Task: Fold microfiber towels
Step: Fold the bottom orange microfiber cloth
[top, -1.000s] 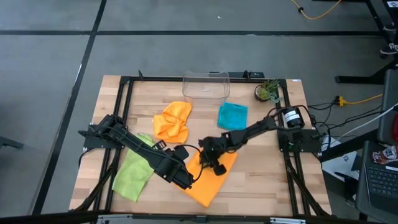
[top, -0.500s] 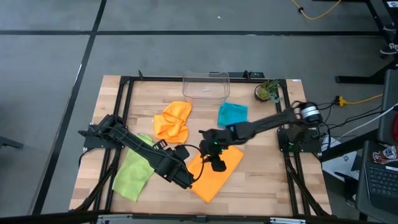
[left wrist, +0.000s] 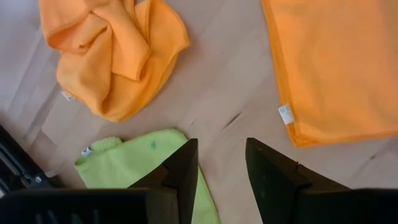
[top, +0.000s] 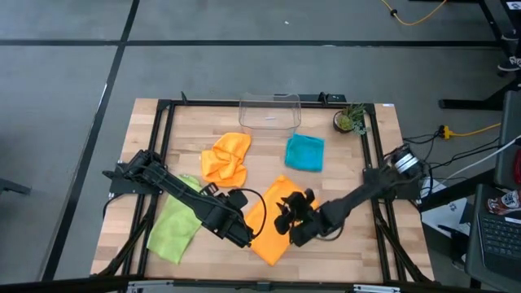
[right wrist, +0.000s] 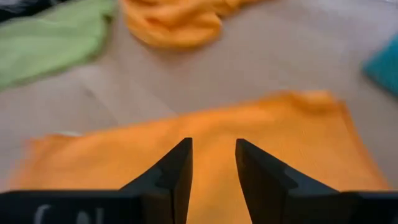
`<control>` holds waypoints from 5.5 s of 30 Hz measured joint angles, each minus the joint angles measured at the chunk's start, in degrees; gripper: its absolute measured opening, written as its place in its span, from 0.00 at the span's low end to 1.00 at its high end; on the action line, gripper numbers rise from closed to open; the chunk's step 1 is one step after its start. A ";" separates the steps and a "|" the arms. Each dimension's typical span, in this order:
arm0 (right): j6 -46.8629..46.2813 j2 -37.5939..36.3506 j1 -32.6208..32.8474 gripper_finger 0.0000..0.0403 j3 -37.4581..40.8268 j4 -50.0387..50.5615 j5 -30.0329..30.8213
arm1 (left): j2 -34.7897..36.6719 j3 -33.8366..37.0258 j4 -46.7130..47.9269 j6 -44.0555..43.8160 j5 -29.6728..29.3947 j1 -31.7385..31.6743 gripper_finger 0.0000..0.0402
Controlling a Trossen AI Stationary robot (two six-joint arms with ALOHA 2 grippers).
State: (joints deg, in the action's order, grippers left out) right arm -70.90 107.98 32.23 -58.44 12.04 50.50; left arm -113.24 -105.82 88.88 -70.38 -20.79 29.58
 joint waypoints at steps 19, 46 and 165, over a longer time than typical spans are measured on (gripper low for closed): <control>19.97 16.41 -0.13 0.31 -2.00 -17.39 -0.43 | 0.01 0.00 0.43 0.45 -1.34 -0.64 0.32; 56.36 5.10 -10.99 0.31 -1.39 -25.28 -30.25 | 0.00 0.00 0.46 0.56 -1.25 -0.31 0.32; 23.28 -22.23 3.69 0.31 -11.55 23.71 -39.07 | 33.07 43.18 -62.40 23.26 -8.41 10.10 0.28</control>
State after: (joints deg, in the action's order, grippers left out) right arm -47.62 85.76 35.92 -70.00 35.75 11.43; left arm -80.17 -62.64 26.49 -47.12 -29.20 39.68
